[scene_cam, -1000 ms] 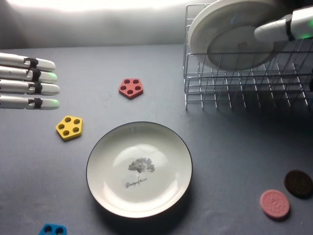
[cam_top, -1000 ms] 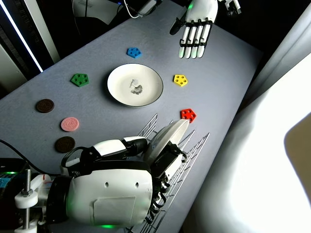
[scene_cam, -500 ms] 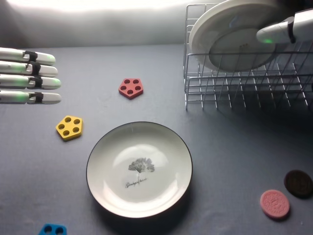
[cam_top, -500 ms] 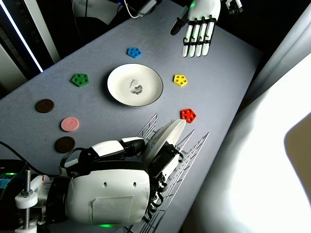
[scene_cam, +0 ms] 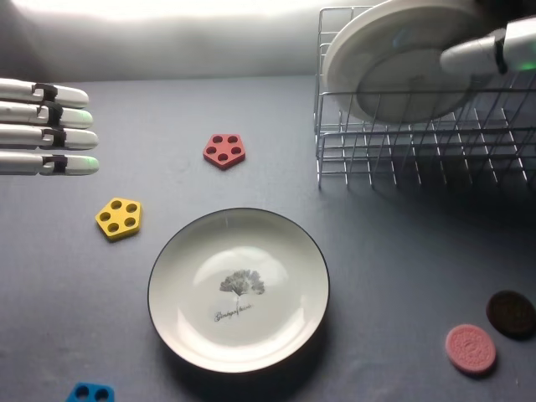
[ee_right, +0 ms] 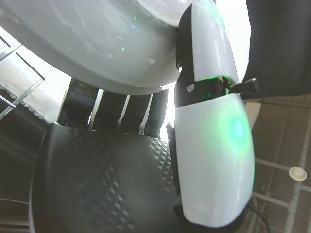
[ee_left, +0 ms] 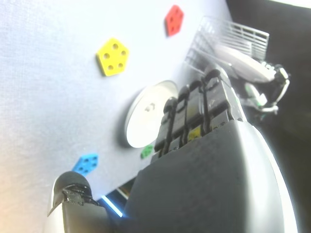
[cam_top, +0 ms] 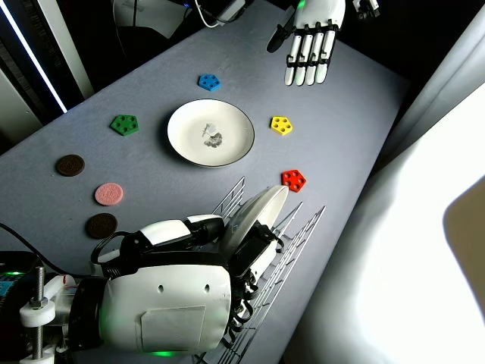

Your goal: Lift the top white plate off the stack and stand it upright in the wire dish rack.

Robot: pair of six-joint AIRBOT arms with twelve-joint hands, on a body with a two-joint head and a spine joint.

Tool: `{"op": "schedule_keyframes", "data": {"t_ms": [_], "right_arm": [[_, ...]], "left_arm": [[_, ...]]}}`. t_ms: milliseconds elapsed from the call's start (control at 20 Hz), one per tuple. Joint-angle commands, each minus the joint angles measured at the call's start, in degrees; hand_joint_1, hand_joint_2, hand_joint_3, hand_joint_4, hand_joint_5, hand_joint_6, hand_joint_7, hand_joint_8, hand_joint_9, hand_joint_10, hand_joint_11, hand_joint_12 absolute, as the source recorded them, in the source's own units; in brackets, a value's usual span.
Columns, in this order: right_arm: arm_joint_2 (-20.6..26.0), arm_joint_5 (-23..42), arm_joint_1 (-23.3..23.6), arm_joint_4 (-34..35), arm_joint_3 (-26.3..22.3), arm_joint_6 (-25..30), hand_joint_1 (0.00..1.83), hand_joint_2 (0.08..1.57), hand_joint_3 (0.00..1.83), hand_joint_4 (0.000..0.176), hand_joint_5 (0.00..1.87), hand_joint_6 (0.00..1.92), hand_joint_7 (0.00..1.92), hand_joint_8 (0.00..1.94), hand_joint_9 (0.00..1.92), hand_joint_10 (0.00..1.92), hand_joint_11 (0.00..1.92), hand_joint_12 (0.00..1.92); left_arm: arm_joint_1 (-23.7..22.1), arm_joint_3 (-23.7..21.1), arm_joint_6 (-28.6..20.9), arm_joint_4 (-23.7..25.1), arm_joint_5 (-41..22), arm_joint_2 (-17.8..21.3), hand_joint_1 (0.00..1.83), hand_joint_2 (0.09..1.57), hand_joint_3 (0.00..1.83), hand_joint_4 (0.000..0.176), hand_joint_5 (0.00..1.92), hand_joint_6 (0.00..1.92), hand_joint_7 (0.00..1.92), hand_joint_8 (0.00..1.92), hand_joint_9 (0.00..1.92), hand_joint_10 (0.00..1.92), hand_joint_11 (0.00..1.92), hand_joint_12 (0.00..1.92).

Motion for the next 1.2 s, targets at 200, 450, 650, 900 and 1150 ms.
{"op": "schedule_keyframes", "data": {"t_ms": [200, 450, 650, 900, 1150], "right_arm": [[1.46, 7.4, -0.42, 3.56, -0.37, 1.74, 1.23, 1.05, 0.0, 0.0, 0.78, 0.02, 0.86, 0.01, 0.91, 0.0, 1.02, 0.34], [1.61, 7.82, -0.48, 3.58, -0.17, 1.74, 1.18, 1.03, 0.0, 0.0, 0.81, 0.0, 0.81, 0.0, 0.88, 0.0, 1.01, 0.3], [1.61, 8.59, -0.47, 3.15, -0.19, 1.65, 1.05, 1.0, 0.0, 0.0, 0.71, 0.0, 0.76, 0.0, 0.85, 0.0, 0.99, 0.28], [1.61, 9.6, -0.44, 3.05, -0.26, -0.88, 1.0, 0.98, 0.0, 0.004, 0.64, 0.0, 0.72, 0.0, 0.83, 0.0, 0.98, 0.27], [1.61, 10.42, 0.01, 3.26, -0.35, -3.6, 0.87, 1.02, 0.0, 0.013, 0.53, 0.0, 0.65, 0.0, 0.72, 0.0, 0.87, 0.22]], "left_arm": [[-0.91, 0.35, -0.02, -4.76, -3.5, 0.85, 0.09, 0.85, 0.0, 0.0, 0.0, 0.0, 0.0, 0.0, 0.0, 0.0, 0.0, 0.0], [-0.91, 0.79, 0.0, -4.76, -3.86, 0.9, 0.08, 0.85, 0.0, 0.0, 0.0, 0.0, 0.0, 0.0, 0.0, 0.0, 0.01, 0.0], [-0.94, 0.82, -0.01, -4.77, -3.7, 0.93, 0.09, 0.84, 0.0, 0.0, 0.0, 0.0, 0.0, 0.0, 0.0, 0.0, 0.0, 0.0], [-0.98, 0.43, -0.04, -4.78, -4.13, 0.92, 0.09, 0.85, 0.0, 0.0, 0.0, 0.0, 0.0, 0.0, 0.0, 0.0, 0.0, 0.0], [-0.98, 0.43, -0.02, -4.76, -4.06, 0.92, 0.09, 0.84, 0.0, 0.0, 0.0, 0.0, 0.0, 0.0, 0.0, 0.0, 0.01, 0.01]]}}
